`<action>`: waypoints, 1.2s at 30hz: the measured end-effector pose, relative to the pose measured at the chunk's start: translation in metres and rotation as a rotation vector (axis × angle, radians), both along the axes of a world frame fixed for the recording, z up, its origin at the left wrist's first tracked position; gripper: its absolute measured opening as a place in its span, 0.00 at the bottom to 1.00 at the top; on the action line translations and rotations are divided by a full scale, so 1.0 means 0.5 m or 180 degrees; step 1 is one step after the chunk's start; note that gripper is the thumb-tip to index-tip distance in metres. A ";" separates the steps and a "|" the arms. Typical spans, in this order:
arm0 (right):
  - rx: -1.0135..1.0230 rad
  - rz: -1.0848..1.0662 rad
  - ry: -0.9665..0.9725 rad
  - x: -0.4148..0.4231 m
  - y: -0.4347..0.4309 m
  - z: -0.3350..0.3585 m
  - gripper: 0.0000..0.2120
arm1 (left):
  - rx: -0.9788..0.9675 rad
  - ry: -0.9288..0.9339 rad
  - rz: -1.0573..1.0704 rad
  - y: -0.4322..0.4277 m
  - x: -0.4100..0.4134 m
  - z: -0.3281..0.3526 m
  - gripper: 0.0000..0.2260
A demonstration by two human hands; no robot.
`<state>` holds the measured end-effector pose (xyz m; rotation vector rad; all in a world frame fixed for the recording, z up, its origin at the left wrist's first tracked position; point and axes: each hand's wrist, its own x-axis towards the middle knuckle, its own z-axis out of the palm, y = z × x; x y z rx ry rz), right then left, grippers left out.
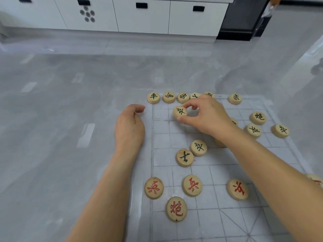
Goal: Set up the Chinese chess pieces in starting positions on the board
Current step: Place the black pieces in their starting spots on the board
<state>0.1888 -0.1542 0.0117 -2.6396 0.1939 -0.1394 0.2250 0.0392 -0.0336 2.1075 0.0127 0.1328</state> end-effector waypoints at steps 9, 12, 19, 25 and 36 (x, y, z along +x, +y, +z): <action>0.0052 0.0222 0.0093 0.005 0.041 -0.005 0.17 | -0.0588 -0.0091 0.0356 0.008 0.003 0.013 0.19; 0.0025 0.0175 0.0091 0.006 0.037 -0.008 0.17 | -0.0887 -0.0018 0.0522 0.012 0.004 0.018 0.16; 0.0139 -0.0057 0.0094 0.009 0.010 -0.003 0.19 | 0.0638 -0.0090 -0.0300 0.002 -0.010 0.002 0.26; 0.0126 0.0051 0.0177 0.002 0.026 0.003 0.18 | 0.0880 -0.0188 -0.0327 0.005 -0.005 -0.001 0.20; -0.0396 0.0730 0.0242 -0.018 0.126 -0.024 0.20 | 0.0517 -0.0320 0.0018 0.007 0.004 0.002 0.13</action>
